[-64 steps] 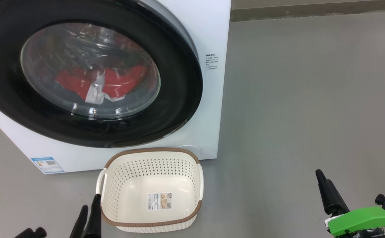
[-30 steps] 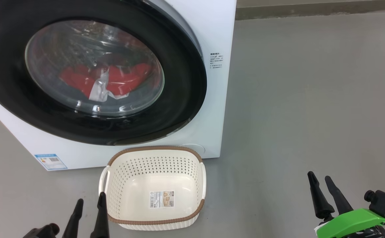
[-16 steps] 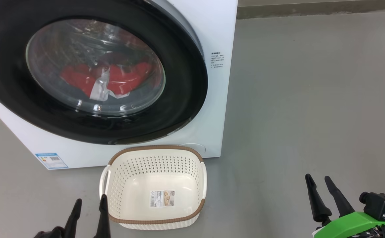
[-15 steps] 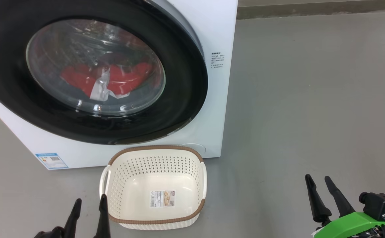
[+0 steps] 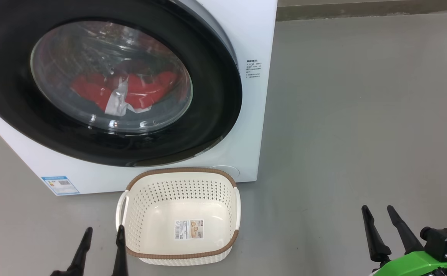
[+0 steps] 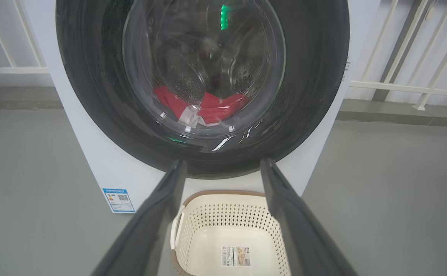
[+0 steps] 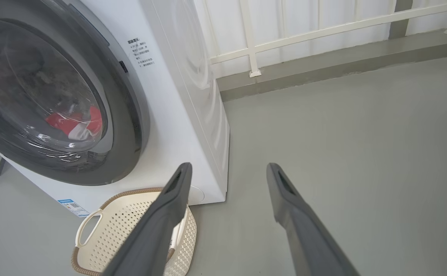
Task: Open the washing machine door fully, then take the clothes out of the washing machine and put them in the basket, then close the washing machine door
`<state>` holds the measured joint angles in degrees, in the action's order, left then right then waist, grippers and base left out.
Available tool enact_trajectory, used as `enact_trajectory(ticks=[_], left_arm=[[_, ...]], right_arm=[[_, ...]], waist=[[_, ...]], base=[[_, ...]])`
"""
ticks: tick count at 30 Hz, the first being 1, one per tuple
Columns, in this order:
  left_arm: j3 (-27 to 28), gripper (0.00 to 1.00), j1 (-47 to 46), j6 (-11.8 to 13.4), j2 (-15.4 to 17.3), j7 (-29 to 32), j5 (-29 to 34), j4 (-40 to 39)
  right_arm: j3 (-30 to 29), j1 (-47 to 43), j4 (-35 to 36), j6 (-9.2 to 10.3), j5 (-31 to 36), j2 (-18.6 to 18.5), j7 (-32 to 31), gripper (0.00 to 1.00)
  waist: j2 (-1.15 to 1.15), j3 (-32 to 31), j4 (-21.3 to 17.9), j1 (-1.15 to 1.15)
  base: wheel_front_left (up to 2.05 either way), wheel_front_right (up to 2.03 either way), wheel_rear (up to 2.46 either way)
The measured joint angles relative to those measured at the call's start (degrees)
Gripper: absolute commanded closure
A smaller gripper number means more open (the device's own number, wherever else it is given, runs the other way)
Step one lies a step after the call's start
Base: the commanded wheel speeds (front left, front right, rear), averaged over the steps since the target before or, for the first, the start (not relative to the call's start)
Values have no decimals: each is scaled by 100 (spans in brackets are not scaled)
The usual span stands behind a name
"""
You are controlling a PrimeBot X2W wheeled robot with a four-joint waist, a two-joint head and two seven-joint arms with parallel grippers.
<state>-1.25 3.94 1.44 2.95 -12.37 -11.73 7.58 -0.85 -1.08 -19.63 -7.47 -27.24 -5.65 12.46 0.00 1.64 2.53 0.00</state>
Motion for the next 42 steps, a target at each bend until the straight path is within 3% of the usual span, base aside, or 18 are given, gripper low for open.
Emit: enact_trajectory(ticks=[12, 26, 27, 28, 29, 35, 42], left_arm=[[188, 0, 133, -154, -20, -193, 515, 118], [158, 0, 134, -205, -22, -193, 447, 116], [140, 0, 134, -207, -22, -193, 434, 118], [124, 0, 134, -207, -22, -193, 407, 118], [110, 0, 134, -207, -22, -193, 391, 118], [-11, 0, 121, -205, -22, -193, 290, 112], [-304, 0, -3, -196, -24, -193, 120, 86]], right_arm=[[-190, -140, -22, 0, 717, 60, 176, 0], [-211, -143, 170, 0, 799, 94, 177, 0], [-209, -143, 198, 0, 772, 108, 177, 42], [-200, -143, 236, 0, 737, 125, 177, 75], [-169, -138, 274, 0, 684, 136, 183, 100], [15, 65, 363, 0, -31, 235, 185, 100], [442, 1143, 428, 0, -532, 101, 202, 100]], waist=[[0, 9, 8, 0], [0, 27, 41, 0], [0, 31, 52, 0], [0, 36, 63, 0], [0, 45, 74, 0], [0, 155, 130, 0], [0, 342, 286, 0]], base=[[0, 0, 0], [0, 0, 0], [0, 0, 0], [0, 0, 0], [0, 0, 0], [0, 0, 0], [0, 0, 0]])
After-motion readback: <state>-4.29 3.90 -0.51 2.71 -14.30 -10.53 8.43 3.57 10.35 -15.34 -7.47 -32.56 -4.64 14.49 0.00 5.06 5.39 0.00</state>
